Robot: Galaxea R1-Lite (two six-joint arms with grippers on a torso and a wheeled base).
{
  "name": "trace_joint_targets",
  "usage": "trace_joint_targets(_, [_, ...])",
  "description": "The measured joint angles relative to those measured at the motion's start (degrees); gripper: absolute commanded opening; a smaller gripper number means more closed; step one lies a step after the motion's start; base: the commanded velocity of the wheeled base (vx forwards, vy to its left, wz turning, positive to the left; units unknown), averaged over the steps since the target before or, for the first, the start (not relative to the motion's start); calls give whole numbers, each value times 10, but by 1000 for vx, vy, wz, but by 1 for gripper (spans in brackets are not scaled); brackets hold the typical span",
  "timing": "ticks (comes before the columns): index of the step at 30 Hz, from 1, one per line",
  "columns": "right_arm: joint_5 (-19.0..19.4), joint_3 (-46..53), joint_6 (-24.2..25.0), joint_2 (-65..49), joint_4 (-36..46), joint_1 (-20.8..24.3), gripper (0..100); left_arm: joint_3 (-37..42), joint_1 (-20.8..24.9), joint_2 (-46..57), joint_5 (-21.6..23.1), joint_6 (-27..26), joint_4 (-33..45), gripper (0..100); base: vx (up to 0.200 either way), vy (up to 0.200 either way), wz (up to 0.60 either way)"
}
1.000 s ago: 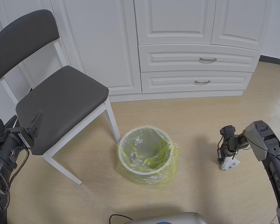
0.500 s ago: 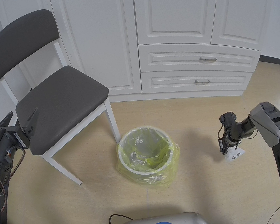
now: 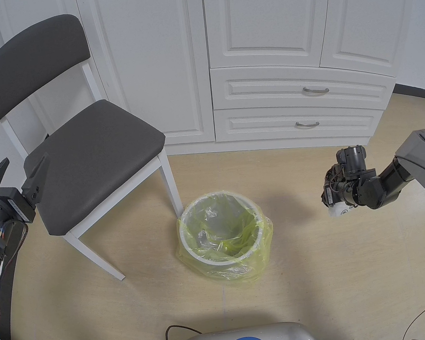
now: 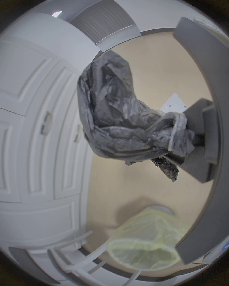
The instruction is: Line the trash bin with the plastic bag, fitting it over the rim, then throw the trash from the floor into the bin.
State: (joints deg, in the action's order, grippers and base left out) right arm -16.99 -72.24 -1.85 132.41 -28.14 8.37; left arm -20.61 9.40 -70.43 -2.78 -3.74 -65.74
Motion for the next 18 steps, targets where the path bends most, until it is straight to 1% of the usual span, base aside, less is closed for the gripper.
trace_joint_targets(9, [25,125,-24,-108,-169,41,0,0,23,37,-1,-31,1,100,0,0,0])
trace_joint_targets(15, [38,195,-46,-157,-319,69,0,-1,28,54,-2,-40,2,100,0,0,0])
trace_joint_targets(18, [42,224,-58,-173,-374,81,0,-2,28,60,-2,-42,2,100,0,0,0])
